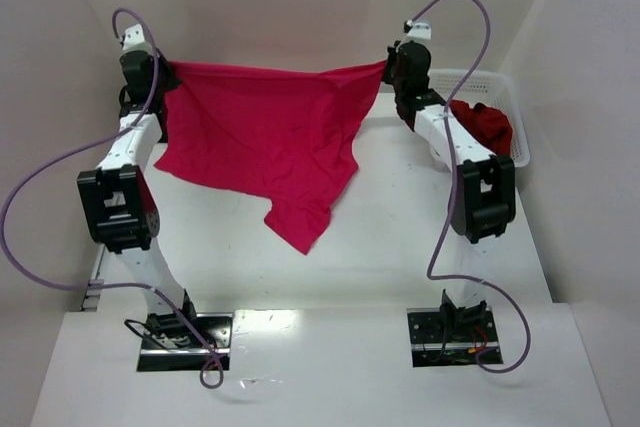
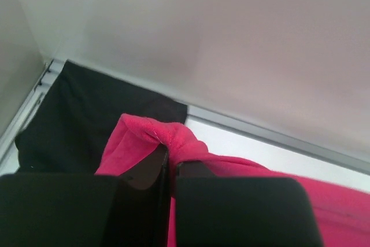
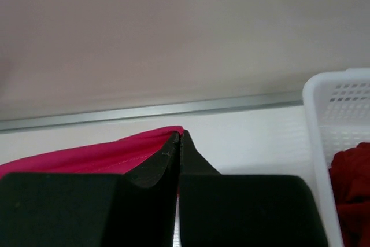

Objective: Fold and stack the t-shirts
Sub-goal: Flatten out the tshirt

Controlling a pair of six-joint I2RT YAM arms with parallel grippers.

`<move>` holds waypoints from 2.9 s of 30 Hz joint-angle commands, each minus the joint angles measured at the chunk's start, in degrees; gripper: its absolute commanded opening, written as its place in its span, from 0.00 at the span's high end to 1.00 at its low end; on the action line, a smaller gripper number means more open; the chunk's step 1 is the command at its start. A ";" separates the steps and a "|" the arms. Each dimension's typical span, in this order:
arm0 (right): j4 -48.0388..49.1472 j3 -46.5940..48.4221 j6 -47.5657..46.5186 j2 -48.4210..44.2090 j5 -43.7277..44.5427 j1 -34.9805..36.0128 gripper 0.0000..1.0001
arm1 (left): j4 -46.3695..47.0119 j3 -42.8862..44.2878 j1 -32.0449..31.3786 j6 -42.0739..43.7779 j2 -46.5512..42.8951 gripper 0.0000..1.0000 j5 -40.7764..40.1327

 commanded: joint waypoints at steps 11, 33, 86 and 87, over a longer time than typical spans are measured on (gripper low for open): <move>1.76 -18.40 -5.84 -49.06 3.73 0.06 1.00 | -4.21 -20.97 -1.34 3.91 -56.49 1.00 -1.20; -13.73 -24.21 -5.49 -75.45 8.13 0.06 1.00 | -27.34 -31.36 -1.87 -11.55 -89.60 1.00 -18.79; -5.38 -35.02 4.44 -50.15 8.22 0.06 1.00 | -18.39 -34.17 -1.87 -12.17 -51.12 1.00 -7.97; -5.38 -35.03 4.96 -49.01 8.82 0.06 1.00 | -16.81 -34.70 -1.87 -12.17 -49.71 1.00 -8.67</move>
